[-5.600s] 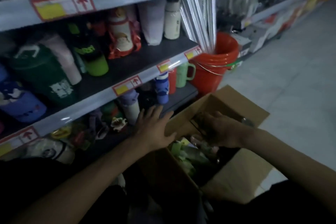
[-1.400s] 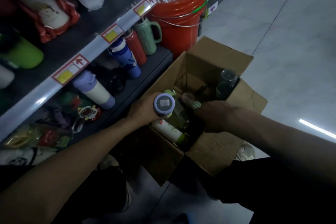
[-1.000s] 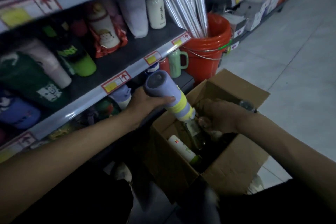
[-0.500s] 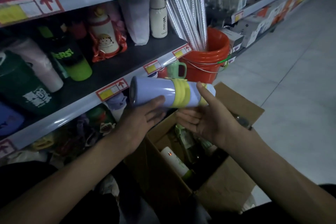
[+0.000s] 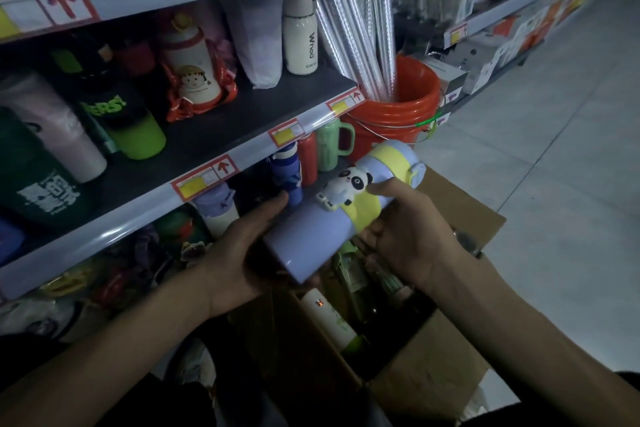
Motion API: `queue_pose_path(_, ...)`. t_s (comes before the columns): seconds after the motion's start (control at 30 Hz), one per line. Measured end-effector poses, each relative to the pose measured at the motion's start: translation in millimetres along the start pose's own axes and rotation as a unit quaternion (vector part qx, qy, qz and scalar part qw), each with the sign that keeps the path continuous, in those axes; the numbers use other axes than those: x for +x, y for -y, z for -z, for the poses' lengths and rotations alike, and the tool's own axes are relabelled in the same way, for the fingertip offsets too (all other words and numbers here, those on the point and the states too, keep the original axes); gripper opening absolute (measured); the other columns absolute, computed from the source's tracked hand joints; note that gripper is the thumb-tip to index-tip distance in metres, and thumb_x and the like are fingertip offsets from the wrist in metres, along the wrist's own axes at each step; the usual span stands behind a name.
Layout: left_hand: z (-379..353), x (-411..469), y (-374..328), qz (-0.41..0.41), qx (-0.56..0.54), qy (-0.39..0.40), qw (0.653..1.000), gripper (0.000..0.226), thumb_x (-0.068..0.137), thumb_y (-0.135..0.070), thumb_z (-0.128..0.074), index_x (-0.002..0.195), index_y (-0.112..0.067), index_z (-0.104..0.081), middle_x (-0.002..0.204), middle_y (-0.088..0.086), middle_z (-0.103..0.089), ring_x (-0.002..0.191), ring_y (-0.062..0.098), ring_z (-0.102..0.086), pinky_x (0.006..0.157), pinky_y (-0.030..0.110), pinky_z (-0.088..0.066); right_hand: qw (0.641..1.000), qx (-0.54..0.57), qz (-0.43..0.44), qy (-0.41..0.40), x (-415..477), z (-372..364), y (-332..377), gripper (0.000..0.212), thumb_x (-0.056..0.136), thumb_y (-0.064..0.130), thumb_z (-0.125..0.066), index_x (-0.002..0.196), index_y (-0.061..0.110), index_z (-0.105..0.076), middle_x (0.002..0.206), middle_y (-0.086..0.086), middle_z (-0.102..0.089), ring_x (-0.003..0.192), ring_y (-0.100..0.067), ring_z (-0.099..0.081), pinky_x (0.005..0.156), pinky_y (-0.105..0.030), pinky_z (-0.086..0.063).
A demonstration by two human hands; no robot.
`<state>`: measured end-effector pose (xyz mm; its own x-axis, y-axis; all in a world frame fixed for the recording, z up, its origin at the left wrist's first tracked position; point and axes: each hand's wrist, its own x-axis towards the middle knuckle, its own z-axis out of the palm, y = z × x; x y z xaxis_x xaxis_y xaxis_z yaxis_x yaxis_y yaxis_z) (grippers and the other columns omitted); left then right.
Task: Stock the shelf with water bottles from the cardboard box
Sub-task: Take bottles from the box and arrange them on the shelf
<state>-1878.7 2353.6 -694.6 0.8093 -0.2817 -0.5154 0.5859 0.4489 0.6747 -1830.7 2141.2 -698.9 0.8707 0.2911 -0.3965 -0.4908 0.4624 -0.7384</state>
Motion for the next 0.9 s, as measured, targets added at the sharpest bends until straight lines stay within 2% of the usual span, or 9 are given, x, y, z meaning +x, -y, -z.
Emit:
queue_pose_path(0.03,1,1,3,0.002,0.009,0.009,1.0,0.06,0.068,-0.046,-0.083,0.116,-0.01,-0.075,0.104,0.015,-0.075,0.079,0.031,-0.074,0.067,0.046,-0.06,1.0,0.001,-0.01,0.027,-2,-4,1,0.016,0.082,0.013,-0.068,0.098,0.013,-0.062,0.086,-0.007,-0.066,0.067,-0.021,-0.057,0.069,-0.03,-0.05)
queue_pose_path(0.1,2,-1,7,0.007,0.024,0.04,0.999,0.069,0.042,-0.041,-0.101,0.101,-0.011,-0.082,0.097,0.016,-0.076,0.074,0.03,-0.074,0.062,0.042,-0.062,0.998,-0.008,-0.016,0.054,-4,-9,1,0.034,0.073,0.012,-0.074,0.087,0.016,-0.043,0.079,-0.011,-0.041,0.061,-0.026,-0.038,0.061,-0.03,-0.035)
queue_pose_path(0.17,6,-3,11,0.011,0.047,0.062,0.997,0.075,0.032,-0.04,-0.104,0.098,-0.011,-0.083,0.098,0.017,-0.076,0.076,0.029,-0.075,0.064,0.04,-0.062,0.995,0.026,-0.003,0.101,-5,-12,2,0.049,0.064,0.011,-0.077,0.101,0.012,-0.045,0.099,-0.019,-0.036,0.081,-0.034,-0.035,0.076,-0.04,-0.036)
queue_pose_path(0.27,12,-3,15,-0.021,0.096,0.05,0.994,0.082,0.026,-0.047,-0.103,0.099,-0.016,-0.083,0.109,0.013,-0.077,0.087,0.025,-0.076,0.072,0.035,-0.062,0.988,0.05,0.01,0.149,-7,-12,2,0.048,0.077,0.004,-0.053,0.126,0.002,-0.053,0.13,-0.027,-0.045,0.114,-0.044,-0.042,0.111,-0.064,-0.031)
queue_pose_path(0.47,17,4,20,-0.182,0.217,-0.034,0.959,0.075,0.049,-0.04,-0.093,0.12,-0.031,-0.071,0.118,-0.006,-0.075,0.112,0.023,-0.07,0.09,0.042,-0.059,0.989,-0.047,0.007,0.14,-11,-15,5,0.05,0.075,0.004,-0.046,0.124,-0.003,-0.057,0.119,-0.025,-0.053,0.109,-0.044,-0.048,0.109,-0.062,-0.036)
queue_pose_path(0.6,17,-6,16,-0.283,0.338,-0.116,0.89,0.08,0.046,-0.052,-0.083,0.119,-0.052,-0.05,0.109,-0.044,-0.061,0.103,-0.015,-0.061,0.08,0.016,-0.055,0.989,-0.052,0.002,0.139,-10,-21,-1,0.052,0.072,0.003,-0.055,0.122,-0.008,-0.05,0.117,-0.029,-0.041,0.108,-0.047,-0.042,0.115,-0.07,-0.03)
queue_pose_path(0.73,21,-12,21,-0.375,0.374,-0.149,0.835,0.075,0.061,-0.021,-0.084,0.124,-0.047,-0.051,0.117,-0.037,-0.06,0.106,-0.007,-0.062,0.077,0.015,-0.055,0.99,-0.025,-0.006,0.137,-10,-32,-5,0.056,0.064,0.005,-0.067,0.116,0.011,-0.047,0.111,-0.024,-0.019,0.103,-0.044,-0.031,0.111,-0.065,-0.042)
queue_pose_path(0.83,27,-16,23,-0.391,0.371,-0.162,0.826,0.077,0.067,-0.005,-0.09,0.123,-0.044,-0.054,0.118,-0.03,-0.063,0.107,-0.004,-0.063,0.079,0.016,-0.054,0.989,-0.01,-0.007,0.148,-13,-40,-6,0.053,0.066,0.003,-0.064,0.117,0.007,-0.049,0.113,-0.018,-0.023,0.103,-0.042,-0.03,0.111,-0.064,-0.042)
queue_pose_path(0.9,29,-20,22,-0.383,0.353,-0.156,0.839,0.073,0.072,0.001,-0.088,0.118,-0.045,-0.053,0.111,-0.039,-0.062,0.102,-0.015,-0.061,0.076,0.011,-0.052,0.986,-0.023,-0.003,0.162,-16,-45,-6,0.045,0.069,0.002,-0.06,0.114,0.008,-0.055,0.102,-0.02,-0.024,0.094,-0.042,-0.035,0.11,-0.059,-0.044)
